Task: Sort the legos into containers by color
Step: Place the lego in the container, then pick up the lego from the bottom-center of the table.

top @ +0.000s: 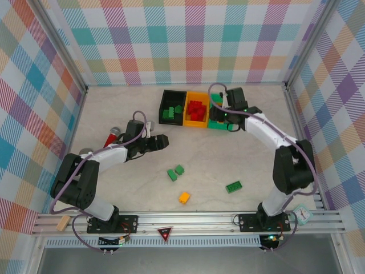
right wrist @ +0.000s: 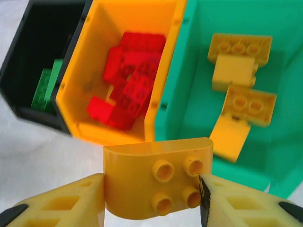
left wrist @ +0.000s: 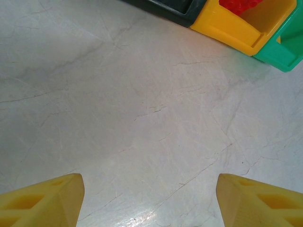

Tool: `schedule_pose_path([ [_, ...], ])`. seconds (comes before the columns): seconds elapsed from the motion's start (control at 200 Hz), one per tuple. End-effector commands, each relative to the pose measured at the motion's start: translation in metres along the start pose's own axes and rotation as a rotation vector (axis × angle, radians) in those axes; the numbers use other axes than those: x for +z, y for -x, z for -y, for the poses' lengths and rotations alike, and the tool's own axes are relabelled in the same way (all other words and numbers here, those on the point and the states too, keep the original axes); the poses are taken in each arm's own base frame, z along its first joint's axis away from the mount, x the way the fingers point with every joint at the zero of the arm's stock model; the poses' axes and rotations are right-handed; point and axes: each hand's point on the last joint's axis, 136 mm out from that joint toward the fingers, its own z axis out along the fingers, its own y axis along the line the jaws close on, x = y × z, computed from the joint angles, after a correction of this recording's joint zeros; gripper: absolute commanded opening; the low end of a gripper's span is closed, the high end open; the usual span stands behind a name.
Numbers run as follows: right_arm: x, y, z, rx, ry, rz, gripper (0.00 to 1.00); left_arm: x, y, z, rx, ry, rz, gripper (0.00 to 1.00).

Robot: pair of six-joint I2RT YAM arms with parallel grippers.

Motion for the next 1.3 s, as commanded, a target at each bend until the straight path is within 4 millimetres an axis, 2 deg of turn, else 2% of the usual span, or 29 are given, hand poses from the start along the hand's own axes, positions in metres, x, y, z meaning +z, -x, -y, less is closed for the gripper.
schedule_pose_path([
  [0.0, 0.014, 0.017, 0.004, 0.052, 0.024, -0.013, 0.50, -0.009, 0.006, 0.002, 0.015, -0.015, 0.030, 0.74],
  [0.125, 0.034, 0.029, 0.016, 0.098, 0.032, -0.033, 0.55, -0.010, 0.005, 0.002, 0.020, -0.010, 0.029, 0.74],
  [0.23, 0.049, 0.030, 0.019, 0.123, 0.051, -0.069, 0.66, -0.010, 0.005, 0.002, 0.019, -0.009, 0.028, 0.74],
  [0.295, 0.055, 0.028, 0.020, 0.133, 0.047, -0.096, 0.78, -0.010, 0.005, 0.003, 0.017, -0.016, 0.028, 0.74],
  [0.425, 0.052, 0.020, 0.016, 0.143, 0.086, -0.095, 0.82, -0.013, 0.006, 0.004, 0.019, -0.014, 0.035, 0.74],
  [0.545, 0.038, 0.012, 0.009, 0.134, 0.122, -0.086, 0.83, -0.015, 0.007, 0.006, 0.026, -0.019, 0.038, 0.74],
  [0.68, 0.020, -0.009, 0.001, 0.108, 0.157, -0.109, 0.84, -0.016, 0.008, 0.006, 0.027, -0.018, 0.042, 0.74],
  [0.9, -0.013, -0.064, -0.023, -0.003, 0.197, -0.176, 0.85, -0.018, 0.009, 0.007, 0.026, -0.019, 0.049, 0.74],
  [1.115, -0.036, -0.108, -0.040, -0.084, 0.186, -0.251, 0.85, -0.015, 0.006, 0.006, 0.017, -0.024, 0.041, 0.75],
  [1.295, -0.053, -0.141, -0.063, -0.169, 0.216, -0.312, 0.85, -0.014, 0.007, 0.004, 0.015, -0.018, 0.044, 0.74],
])
